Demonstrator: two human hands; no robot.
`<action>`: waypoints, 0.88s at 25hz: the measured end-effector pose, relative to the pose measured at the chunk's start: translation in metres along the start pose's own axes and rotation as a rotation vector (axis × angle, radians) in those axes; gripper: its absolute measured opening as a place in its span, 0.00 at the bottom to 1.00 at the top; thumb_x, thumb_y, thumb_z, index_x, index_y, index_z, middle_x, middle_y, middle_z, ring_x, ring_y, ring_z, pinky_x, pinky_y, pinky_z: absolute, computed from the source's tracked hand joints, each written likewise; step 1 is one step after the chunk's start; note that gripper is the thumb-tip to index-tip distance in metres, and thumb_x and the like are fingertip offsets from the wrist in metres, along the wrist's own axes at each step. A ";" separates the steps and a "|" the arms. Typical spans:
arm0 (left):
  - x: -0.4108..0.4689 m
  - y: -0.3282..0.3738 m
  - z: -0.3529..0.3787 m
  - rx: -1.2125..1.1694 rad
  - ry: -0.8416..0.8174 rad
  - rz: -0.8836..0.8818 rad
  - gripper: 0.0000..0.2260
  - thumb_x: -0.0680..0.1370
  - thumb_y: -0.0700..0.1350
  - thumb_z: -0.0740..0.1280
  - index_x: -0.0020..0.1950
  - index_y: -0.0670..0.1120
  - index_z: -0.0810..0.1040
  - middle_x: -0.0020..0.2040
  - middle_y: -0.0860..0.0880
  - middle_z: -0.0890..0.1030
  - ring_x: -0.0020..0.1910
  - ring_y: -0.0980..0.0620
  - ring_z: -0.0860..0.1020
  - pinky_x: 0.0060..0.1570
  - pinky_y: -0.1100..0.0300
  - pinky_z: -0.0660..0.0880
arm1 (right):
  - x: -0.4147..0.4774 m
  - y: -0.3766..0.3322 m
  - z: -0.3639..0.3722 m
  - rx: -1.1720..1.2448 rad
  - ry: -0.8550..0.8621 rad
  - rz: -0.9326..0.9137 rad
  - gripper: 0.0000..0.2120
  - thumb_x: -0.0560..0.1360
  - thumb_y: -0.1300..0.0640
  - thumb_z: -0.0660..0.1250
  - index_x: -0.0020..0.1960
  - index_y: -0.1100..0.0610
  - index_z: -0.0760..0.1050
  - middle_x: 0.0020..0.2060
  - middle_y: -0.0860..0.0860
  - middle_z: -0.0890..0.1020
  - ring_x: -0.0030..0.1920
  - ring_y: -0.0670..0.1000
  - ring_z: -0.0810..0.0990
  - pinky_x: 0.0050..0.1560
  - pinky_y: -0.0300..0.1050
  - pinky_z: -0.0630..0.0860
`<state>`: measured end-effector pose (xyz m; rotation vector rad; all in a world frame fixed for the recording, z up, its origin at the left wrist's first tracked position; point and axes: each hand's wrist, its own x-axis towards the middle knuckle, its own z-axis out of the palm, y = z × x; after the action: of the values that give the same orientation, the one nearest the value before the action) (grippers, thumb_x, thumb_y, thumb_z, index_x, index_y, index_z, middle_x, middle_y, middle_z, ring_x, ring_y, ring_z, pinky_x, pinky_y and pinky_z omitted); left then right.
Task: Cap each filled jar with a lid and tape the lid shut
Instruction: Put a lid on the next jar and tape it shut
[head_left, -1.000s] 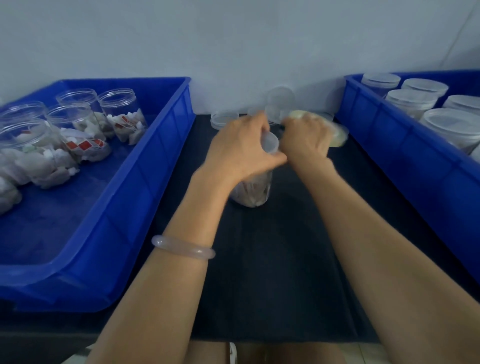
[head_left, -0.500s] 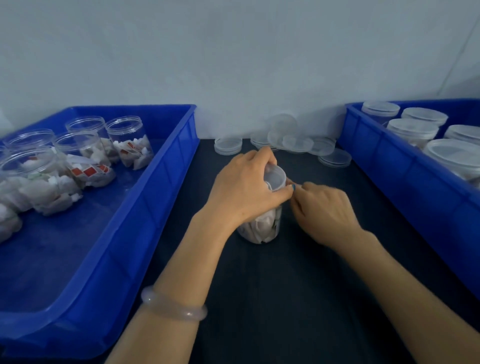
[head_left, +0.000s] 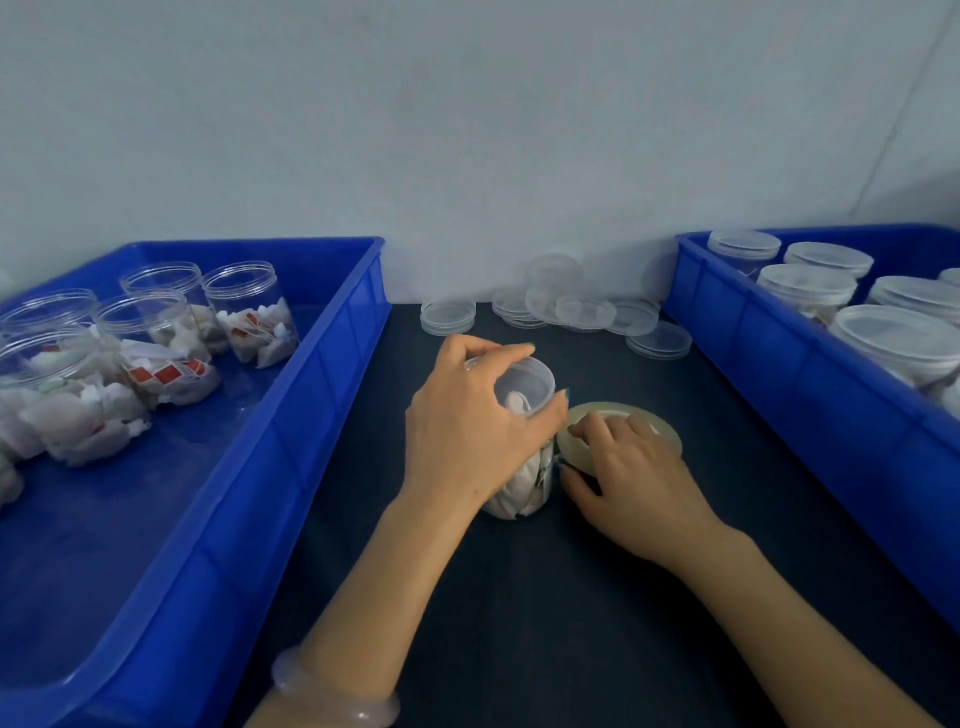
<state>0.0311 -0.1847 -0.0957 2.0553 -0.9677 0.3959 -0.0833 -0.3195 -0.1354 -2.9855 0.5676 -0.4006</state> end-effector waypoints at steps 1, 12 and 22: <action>-0.001 0.000 0.002 -0.007 0.034 0.004 0.26 0.68 0.68 0.66 0.62 0.61 0.79 0.58 0.62 0.73 0.52 0.62 0.76 0.49 0.54 0.79 | 0.000 0.001 -0.002 -0.029 -0.011 -0.025 0.23 0.77 0.39 0.60 0.66 0.51 0.68 0.63 0.49 0.70 0.62 0.50 0.69 0.60 0.44 0.70; -0.017 -0.023 0.009 -0.368 0.225 0.156 0.20 0.82 0.52 0.54 0.70 0.46 0.72 0.65 0.54 0.77 0.62 0.59 0.77 0.56 0.67 0.73 | 0.015 -0.048 -0.016 0.876 0.129 -0.055 0.50 0.67 0.43 0.78 0.77 0.46 0.48 0.67 0.42 0.72 0.65 0.39 0.73 0.61 0.33 0.72; -0.011 -0.033 0.020 -0.531 0.114 -0.161 0.14 0.84 0.50 0.56 0.67 0.53 0.73 0.62 0.59 0.76 0.61 0.59 0.77 0.61 0.50 0.77 | 0.104 0.116 -0.187 0.983 1.201 0.438 0.46 0.59 0.41 0.76 0.71 0.52 0.60 0.64 0.50 0.67 0.64 0.47 0.71 0.61 0.32 0.70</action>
<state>0.0476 -0.1820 -0.1325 1.5929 -0.7353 0.1462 -0.0808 -0.4705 0.0552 -1.4053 0.7198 -1.7547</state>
